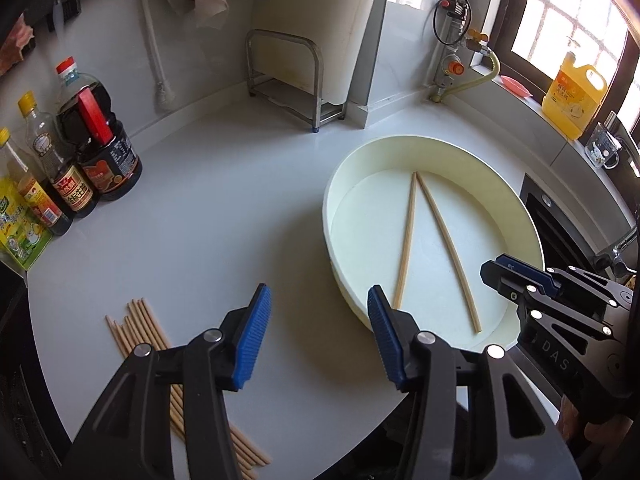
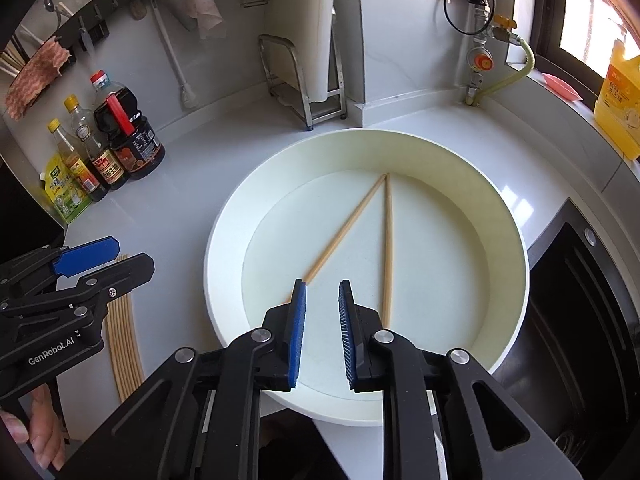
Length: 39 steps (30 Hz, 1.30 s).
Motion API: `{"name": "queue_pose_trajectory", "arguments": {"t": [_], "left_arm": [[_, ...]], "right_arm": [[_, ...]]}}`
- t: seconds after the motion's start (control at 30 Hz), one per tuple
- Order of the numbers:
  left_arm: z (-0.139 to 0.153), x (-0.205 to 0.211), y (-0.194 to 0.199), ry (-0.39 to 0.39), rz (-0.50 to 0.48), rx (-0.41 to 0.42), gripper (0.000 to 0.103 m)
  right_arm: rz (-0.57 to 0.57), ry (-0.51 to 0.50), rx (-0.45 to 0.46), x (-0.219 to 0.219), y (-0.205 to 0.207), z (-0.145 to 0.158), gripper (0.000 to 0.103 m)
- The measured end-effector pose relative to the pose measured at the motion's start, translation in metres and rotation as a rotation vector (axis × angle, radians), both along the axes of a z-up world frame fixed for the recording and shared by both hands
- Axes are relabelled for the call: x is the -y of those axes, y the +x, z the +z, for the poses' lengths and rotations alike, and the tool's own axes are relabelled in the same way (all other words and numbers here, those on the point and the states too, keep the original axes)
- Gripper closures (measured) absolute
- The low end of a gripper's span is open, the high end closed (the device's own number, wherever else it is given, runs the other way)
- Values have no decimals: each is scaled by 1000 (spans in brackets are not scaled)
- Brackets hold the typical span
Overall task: Organize utensils
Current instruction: 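Move both open tools back over the chopstick bundle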
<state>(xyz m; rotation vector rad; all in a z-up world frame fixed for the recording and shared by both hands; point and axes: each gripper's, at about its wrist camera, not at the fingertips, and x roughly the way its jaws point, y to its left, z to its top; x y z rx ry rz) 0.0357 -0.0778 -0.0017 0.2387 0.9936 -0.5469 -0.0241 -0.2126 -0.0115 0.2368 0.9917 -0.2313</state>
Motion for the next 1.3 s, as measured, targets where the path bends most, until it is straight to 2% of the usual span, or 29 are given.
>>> {"name": "queue_pose_trajectory", "arguments": {"t": [0.4,0.77,0.97,1.13,1.3], "left_arm": [[-9,-95,-4,23,180,-16,46],[-36,-176,-15,52,396,-53,37],[-58,-201,-22,64,502,-93,33],[-74,-212,-25,66,582,-107,24],[-91,-214,-24,85,638,-120,24]], "right_arm": [[181,4,1,-77,24,1,80],[343,33,-30,-147,36,-28,74],[424,47,-85,-173,41,-57,72],[492,52,-101,-188,48,-75,65],[535,62,-124,-196,60,-91,63]]}}
